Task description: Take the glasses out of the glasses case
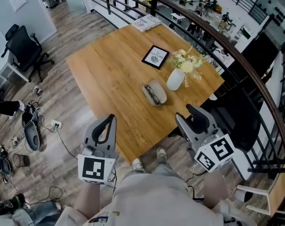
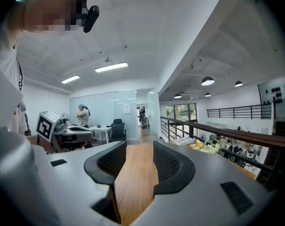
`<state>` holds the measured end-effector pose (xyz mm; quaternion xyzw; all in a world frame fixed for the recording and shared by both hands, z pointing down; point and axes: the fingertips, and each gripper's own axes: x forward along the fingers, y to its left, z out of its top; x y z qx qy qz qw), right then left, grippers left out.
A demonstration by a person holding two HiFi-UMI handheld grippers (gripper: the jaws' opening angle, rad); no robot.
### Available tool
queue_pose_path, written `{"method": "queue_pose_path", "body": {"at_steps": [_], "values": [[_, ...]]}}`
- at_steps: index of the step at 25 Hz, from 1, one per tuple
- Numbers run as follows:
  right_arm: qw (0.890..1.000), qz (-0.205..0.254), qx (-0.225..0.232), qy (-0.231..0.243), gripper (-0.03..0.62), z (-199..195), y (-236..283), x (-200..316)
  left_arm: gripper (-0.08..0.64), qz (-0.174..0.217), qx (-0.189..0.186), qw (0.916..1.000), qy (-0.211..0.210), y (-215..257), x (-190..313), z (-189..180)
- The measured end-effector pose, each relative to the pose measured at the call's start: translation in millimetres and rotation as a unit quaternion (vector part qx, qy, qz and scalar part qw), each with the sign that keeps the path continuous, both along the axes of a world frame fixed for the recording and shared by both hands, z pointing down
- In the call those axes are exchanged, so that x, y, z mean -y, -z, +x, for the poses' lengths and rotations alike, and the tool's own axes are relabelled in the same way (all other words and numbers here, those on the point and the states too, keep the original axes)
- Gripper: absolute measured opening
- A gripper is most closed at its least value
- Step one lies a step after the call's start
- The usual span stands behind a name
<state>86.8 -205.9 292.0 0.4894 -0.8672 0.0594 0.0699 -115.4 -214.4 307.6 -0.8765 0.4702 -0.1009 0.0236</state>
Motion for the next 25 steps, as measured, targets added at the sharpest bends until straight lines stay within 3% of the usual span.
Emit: {"method": "queue_pose_path", "body": {"at_steps": [8,14,21,25], "values": [[0.998,-0.016,0.009,0.055,0.204,15.7,-18.8,49.9,0.017,0.002,0.003,0.9991,0.043,-4.5,29.0,24.6],[0.995,-0.056,0.015,0.076,0.201,34.3,-47.7,99.0,0.017,0.003,0.013,0.9974,0.070,-18.1,62.8,42.1],[0.993,-0.081,-0.014,0.089,0.199,40.5,-90.7,163.2,0.017,-0.015,0.034,0.9977,0.057,-40.9,103.2,70.9],[0.987,-0.123,-0.028,0.097,0.198,32.3,-136.6,196.4,0.017,-0.041,0.032,0.9968,0.060,-71.0,130.4,77.6]]}}
